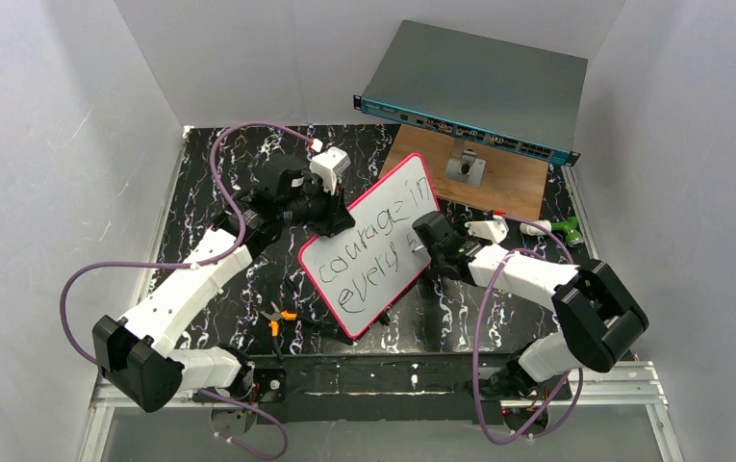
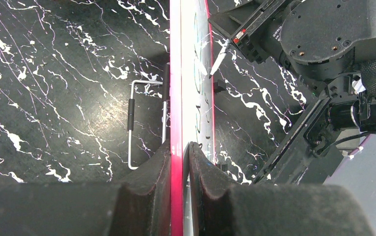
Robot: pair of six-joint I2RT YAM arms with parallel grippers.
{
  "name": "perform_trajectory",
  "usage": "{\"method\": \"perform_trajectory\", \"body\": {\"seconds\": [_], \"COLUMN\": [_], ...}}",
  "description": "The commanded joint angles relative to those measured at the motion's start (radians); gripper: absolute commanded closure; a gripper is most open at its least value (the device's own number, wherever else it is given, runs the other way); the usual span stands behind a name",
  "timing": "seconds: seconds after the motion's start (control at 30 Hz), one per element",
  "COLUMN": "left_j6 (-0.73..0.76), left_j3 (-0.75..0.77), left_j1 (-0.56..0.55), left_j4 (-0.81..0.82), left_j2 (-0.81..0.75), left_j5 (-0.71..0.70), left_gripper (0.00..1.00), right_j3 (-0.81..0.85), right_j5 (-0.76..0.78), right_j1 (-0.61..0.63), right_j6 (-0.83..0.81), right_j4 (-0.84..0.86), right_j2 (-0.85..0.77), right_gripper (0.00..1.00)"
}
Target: Write a sentence on the whiteboard
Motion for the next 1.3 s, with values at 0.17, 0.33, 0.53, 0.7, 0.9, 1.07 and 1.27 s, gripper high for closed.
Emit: {"method": "perform_trajectory", "body": {"seconds": [0.17,0.33,0.53,0.7,0.9,1.07,1.27], "left_j6": [0.067,0.067,0.067,0.066,0.066,0.062,0.060], "left_j3": [-0.002,-0.006,-0.011,-0.016,-0.014,-0.006,0.002], "left_j1": [0.002,0.002,0.001,0.002,0.002,0.002,0.002], "left_j4": [-0.022,-0.014,-0.011,-0.009,-0.008,-0.005,-0.002], "left_j2": [-0.034,-0.037,-0.043,-0.046,-0.046,-0.038,-0.030], "left_j5": [-0.048,-0.048,-0.049,-0.048,-0.047,-0.044,-0.045], "left_gripper": [1.00,1.00,1.00,1.00,1.00,1.00,1.00], "right_j3": [0.001,-0.076,-0.134,-0.141,-0.126,-0.093,-0.037], "right_j5": [0.009,-0.008,0.015,0.038,0.059,0.089,0.113], "right_j1": [0.016,0.015,0.015,-0.008,-0.027,-0.033,-0.032], "right_j6": [-0.072,-0.114,-0.206,-0.206,-0.213,-0.192,-0.112], "right_j4": [0.080,0.222,0.303,0.314,0.368,0.357,0.293], "right_j2": [-0.039,-0.118,-0.201,-0.220,-0.197,-0.159,-0.113], "right_gripper": [0.99,0.99,0.99,0.99,0.99,0.99,0.99]}}
